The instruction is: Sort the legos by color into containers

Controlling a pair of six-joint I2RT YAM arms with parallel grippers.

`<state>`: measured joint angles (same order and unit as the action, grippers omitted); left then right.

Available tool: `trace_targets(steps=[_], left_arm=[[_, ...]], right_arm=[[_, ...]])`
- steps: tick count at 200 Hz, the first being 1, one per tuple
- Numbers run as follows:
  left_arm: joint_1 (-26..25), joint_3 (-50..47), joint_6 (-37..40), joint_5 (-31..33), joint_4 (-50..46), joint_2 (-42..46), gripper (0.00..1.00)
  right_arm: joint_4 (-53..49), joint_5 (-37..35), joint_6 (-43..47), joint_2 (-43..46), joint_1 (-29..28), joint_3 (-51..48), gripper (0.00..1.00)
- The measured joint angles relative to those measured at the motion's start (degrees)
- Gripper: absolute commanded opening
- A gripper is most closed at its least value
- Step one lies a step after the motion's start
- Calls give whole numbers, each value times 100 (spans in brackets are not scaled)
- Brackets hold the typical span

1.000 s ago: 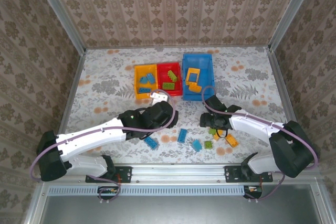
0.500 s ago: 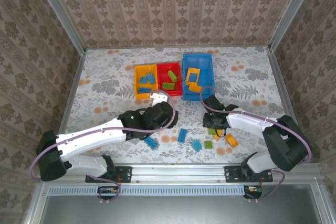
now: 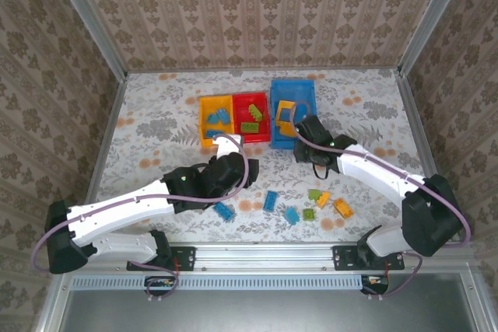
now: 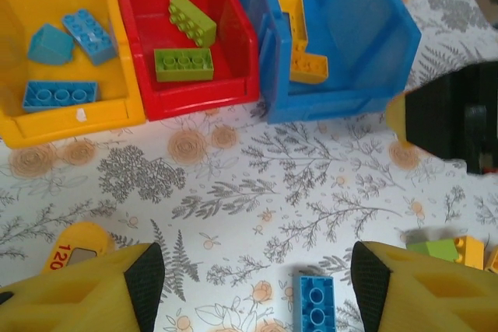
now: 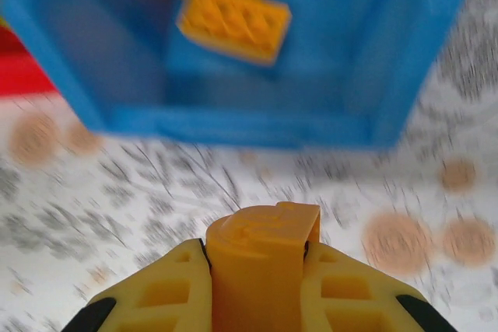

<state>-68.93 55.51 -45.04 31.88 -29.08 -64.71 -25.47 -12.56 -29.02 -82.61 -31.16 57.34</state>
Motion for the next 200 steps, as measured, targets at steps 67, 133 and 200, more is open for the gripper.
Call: trace_targets(steps=[67,133,200], left_arm=[[-7,11,90,186,2,-70,68],[-13,15,90,205,-2,-81,68],[-48,17,37,243,-247,-68,68]], right_arm=[[-284,-675,186,-2044,155,1971,9],[-885,-1401,166,-2949,177,2693,30],[-951,-1427,186,-2865,142,2695,50]])
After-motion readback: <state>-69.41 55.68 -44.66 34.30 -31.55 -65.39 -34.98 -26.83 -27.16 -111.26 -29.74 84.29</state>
